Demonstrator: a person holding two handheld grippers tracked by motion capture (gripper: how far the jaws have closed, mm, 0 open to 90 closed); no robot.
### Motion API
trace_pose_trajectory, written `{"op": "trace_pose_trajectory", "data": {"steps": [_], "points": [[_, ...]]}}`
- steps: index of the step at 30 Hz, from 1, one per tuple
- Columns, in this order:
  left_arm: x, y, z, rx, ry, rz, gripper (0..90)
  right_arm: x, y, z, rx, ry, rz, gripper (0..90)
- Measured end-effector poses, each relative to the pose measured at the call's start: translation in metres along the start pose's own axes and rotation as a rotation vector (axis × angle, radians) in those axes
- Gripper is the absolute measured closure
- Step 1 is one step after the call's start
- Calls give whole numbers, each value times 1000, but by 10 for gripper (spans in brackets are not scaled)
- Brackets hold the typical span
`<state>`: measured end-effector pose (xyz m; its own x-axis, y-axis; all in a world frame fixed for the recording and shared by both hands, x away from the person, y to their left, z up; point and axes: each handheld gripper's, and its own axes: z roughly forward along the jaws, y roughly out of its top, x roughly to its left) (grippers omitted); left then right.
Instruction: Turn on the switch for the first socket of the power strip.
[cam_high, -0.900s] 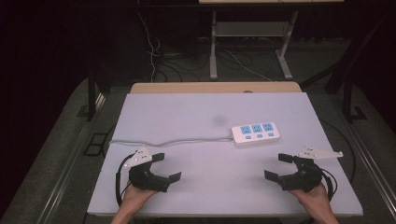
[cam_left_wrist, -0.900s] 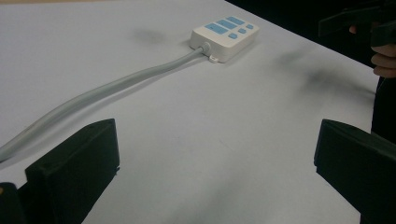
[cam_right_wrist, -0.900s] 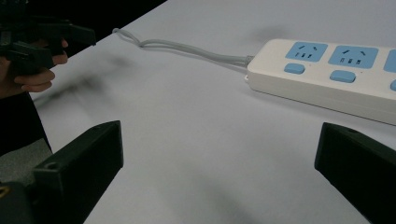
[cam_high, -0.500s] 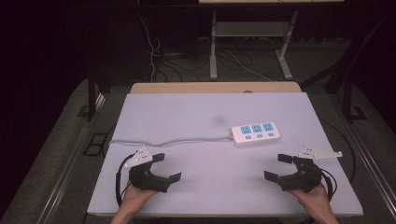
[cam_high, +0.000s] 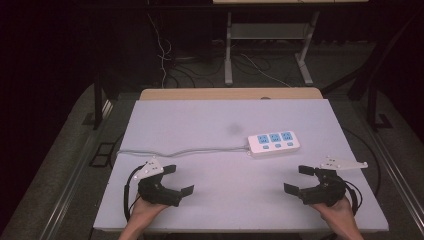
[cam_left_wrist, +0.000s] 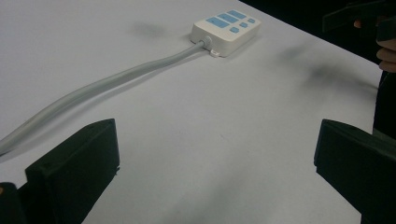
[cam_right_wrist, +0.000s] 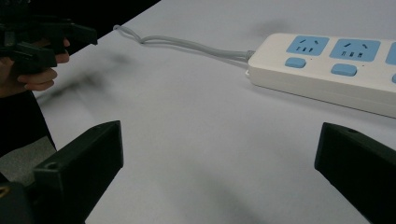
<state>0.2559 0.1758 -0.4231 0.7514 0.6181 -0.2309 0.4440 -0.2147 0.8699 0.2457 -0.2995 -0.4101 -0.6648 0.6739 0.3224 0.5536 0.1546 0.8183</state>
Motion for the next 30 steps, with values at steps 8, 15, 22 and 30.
{"op": "trace_pose_trajectory", "data": {"steps": [8, 15, 22, 30], "points": [[0, -1, -1, -6, 7, -6, 0, 2, 6, -4, 10, -19, -2, 8], [0, -1, -3, -9, 11, -12, 0, 1, 14, -1, 61, -25, -16, 8], [0, -1, -2, -9, 13, -13, 0, 0, 27, 2, 102, -18, -32, 8], [0, -1, -3, -13, 11, -17, 0, 0, 40, 5, 124, -22, -46, 9]]}}
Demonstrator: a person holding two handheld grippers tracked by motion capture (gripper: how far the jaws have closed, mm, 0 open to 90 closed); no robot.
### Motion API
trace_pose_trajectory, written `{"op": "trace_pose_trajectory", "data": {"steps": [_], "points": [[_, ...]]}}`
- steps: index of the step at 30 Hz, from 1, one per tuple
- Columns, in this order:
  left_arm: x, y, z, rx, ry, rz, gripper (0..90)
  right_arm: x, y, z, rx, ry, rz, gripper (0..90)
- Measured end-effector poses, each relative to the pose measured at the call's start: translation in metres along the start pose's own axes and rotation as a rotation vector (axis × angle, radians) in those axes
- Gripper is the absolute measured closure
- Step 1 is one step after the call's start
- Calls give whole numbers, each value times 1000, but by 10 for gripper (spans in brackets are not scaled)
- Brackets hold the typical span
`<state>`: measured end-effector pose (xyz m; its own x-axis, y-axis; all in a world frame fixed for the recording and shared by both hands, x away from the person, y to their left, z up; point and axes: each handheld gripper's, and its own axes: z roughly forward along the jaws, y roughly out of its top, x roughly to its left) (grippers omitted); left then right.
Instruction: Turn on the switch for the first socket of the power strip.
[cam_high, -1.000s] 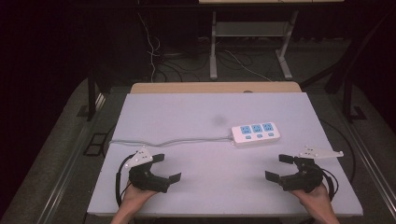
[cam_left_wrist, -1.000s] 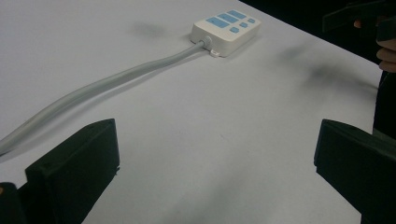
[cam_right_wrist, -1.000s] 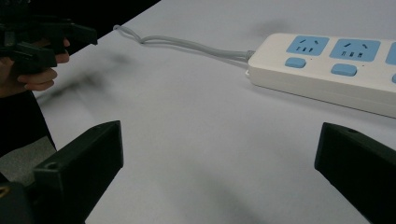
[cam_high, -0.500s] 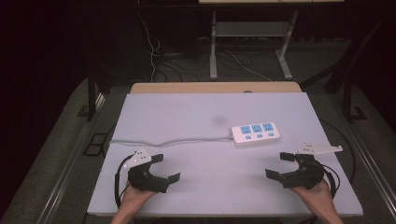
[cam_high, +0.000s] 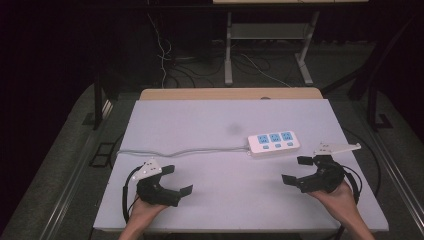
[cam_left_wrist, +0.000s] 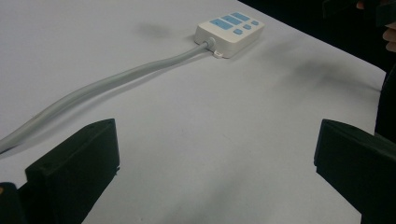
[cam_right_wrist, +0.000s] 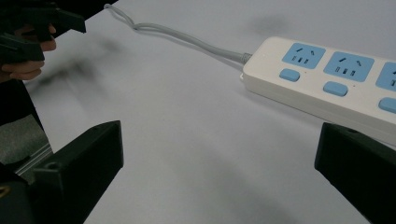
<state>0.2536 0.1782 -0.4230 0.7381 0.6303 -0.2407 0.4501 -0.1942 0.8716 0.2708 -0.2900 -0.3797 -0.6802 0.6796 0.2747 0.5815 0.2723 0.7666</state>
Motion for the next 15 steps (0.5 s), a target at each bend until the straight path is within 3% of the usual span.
{"op": "trace_pose_trajectory", "data": {"steps": [15], "points": [[0, 0, 0, 4, 0, 1, 0, -6, 26, 5, 40, -5, -16, 9]]}}
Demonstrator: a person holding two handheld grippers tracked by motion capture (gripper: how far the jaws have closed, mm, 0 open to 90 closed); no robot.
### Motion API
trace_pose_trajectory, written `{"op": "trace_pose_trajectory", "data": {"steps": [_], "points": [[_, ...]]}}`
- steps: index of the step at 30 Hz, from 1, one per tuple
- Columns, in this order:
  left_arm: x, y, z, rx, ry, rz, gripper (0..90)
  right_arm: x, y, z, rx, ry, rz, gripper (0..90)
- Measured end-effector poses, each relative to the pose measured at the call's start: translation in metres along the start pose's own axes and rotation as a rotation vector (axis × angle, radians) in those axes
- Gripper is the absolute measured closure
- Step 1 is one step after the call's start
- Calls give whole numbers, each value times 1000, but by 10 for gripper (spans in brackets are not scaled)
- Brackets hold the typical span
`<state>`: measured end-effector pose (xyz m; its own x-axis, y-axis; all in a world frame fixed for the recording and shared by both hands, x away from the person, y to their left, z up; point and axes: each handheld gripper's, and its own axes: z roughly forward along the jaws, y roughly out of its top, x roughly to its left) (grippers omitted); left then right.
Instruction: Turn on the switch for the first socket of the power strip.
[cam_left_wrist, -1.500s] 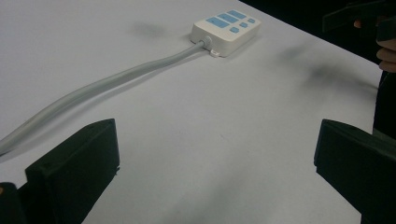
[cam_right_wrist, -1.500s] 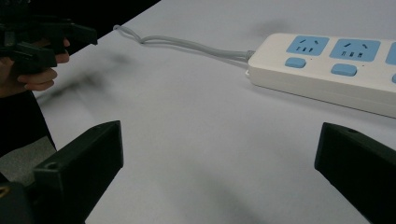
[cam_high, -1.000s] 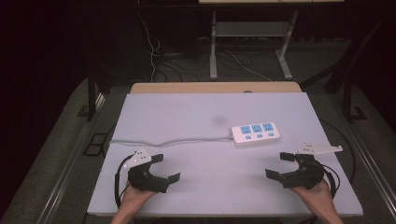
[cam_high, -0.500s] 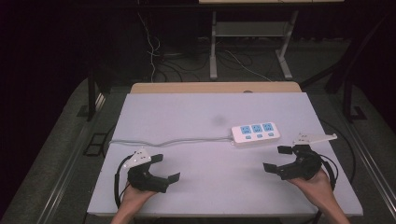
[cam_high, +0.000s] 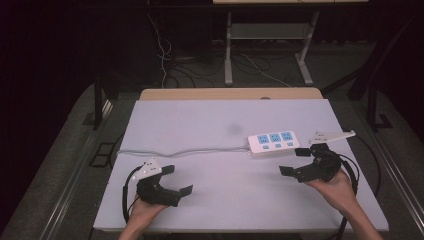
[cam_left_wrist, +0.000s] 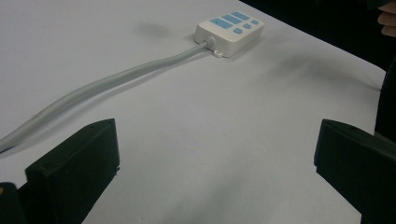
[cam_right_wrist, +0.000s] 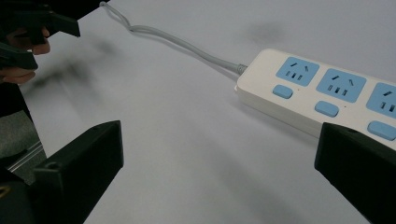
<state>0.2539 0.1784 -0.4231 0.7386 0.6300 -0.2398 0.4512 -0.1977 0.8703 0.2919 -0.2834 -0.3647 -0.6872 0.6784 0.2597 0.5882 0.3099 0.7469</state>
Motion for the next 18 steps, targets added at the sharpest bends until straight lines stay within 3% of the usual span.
{"op": "trace_pose_trajectory", "data": {"steps": [18], "points": [[1, 0, 0, -1, -1, -1, 0, -6, 32, 15, 52, -14, -23, 9]]}}
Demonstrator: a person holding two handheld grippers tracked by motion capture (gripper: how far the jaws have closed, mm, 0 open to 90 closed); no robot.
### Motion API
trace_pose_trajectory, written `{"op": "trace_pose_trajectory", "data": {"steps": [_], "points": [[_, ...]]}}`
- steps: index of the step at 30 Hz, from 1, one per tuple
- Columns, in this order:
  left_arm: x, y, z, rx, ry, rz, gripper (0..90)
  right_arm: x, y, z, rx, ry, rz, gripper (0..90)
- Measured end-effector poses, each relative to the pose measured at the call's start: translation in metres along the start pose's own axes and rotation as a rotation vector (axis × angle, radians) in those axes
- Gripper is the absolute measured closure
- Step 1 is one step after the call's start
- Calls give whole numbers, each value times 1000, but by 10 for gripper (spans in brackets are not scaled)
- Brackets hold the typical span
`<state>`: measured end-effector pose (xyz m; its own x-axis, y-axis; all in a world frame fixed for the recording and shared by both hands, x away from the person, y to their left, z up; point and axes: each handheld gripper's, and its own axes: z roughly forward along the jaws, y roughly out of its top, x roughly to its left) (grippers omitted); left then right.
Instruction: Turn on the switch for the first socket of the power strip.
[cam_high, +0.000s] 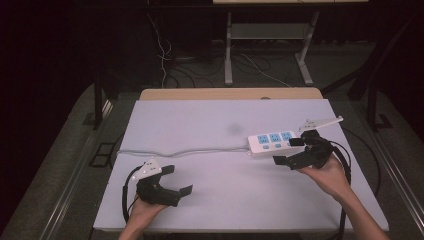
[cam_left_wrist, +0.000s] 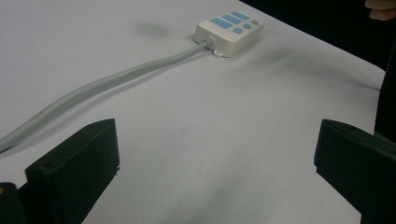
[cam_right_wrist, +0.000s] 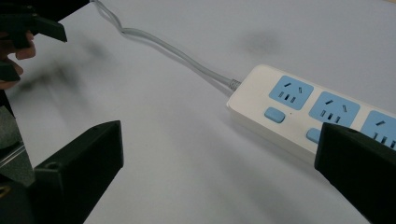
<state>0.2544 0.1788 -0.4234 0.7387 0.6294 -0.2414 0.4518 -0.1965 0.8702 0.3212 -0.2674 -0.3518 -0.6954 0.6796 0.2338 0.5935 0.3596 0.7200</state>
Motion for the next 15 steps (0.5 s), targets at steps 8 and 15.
{"op": "trace_pose_trajectory", "data": {"steps": [8, 15], "points": [[0, 0, 0, 1, -1, 1, 0, -2, 11, 5, 11, 0, -4, 9], [0, 0, 0, 1, -1, 2, 0, -9, 20, 15, 31, 0, 6, 9]]}}
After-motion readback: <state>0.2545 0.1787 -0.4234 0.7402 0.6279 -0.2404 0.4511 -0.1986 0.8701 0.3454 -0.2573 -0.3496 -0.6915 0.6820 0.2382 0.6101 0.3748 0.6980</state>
